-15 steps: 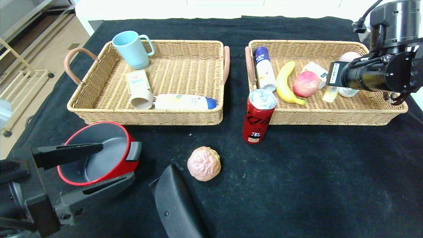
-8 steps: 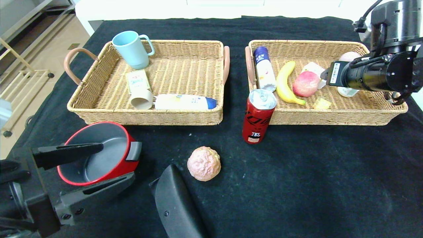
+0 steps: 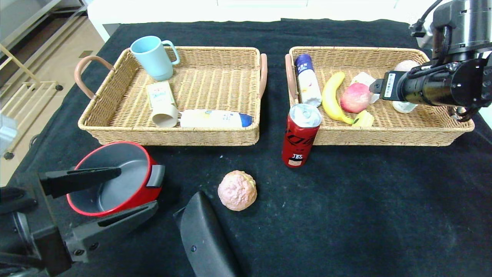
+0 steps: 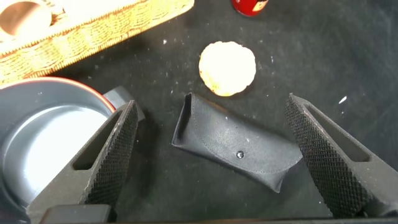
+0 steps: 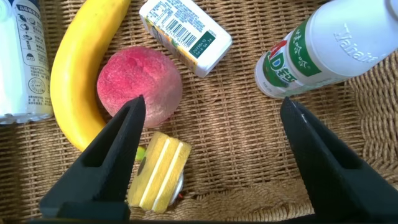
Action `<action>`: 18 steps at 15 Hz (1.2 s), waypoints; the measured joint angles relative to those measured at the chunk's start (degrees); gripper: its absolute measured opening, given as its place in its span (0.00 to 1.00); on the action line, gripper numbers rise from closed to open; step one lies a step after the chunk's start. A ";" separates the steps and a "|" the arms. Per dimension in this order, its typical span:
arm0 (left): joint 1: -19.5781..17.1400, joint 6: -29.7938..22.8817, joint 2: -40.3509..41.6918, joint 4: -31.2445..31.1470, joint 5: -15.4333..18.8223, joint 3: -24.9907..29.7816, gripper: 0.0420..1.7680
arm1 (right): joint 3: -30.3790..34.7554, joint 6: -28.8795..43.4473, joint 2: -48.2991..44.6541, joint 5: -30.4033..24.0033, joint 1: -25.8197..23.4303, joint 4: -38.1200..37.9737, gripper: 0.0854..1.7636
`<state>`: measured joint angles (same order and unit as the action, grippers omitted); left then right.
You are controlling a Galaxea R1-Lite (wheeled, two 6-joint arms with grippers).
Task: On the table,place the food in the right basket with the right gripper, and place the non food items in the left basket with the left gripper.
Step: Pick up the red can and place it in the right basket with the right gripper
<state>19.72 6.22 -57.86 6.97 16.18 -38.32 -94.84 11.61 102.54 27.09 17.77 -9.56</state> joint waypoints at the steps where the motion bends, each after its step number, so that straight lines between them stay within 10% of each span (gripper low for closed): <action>1: 0.00 -0.02 -0.02 -0.01 0.00 0.00 0.97 | 0.06 -0.06 -0.17 -0.05 0.13 0.00 0.90; 18: 0.06 0.00 -0.27 -0.09 0.02 0.17 0.97 | 30.84 -6.64 -21.50 -12.85 13.36 0.63 0.96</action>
<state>19.79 6.22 -58.12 6.89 16.20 -38.14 -64.00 4.96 81.03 14.24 31.13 -8.92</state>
